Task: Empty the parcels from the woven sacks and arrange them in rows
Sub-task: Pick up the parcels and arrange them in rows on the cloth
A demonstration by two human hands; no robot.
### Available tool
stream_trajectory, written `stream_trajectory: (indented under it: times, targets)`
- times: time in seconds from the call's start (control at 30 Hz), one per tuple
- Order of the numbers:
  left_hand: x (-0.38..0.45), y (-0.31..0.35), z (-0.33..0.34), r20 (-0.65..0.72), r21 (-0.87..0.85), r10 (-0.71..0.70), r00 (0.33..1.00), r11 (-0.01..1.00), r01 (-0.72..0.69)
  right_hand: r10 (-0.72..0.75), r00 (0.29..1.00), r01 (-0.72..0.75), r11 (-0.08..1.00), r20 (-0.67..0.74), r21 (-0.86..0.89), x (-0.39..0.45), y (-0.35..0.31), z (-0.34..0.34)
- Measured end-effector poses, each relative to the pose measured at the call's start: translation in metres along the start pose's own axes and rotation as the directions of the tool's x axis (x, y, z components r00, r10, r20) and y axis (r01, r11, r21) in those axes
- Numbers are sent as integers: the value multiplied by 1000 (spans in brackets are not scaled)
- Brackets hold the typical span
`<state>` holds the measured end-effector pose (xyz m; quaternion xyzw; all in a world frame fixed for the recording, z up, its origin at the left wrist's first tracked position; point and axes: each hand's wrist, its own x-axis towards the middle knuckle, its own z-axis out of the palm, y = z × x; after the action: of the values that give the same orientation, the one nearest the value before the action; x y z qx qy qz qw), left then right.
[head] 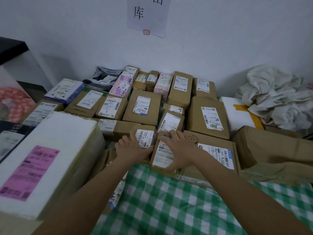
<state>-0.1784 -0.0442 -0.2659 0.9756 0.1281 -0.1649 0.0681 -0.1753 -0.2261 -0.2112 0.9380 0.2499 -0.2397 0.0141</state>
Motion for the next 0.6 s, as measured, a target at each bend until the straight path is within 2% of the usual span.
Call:
stream_trajectory:
  times: [0.17, 0.37, 0.6]
  targets:
    - [-1, 2, 2, -12, 8, 29, 999, 1000, -29, -3, 1000, 3, 1000, -1, -28, 6, -2, 17]
    - [-5, 1, -5, -163, 14, 55, 985, 998, -54, 25, 999, -27, 998, -41, -54, 11, -1, 31]
    - [-13, -9, -22, -25, -137, 137, 990, 981, -139, -74, 993, 77, 997, -95, 30, -6, 10, 25]
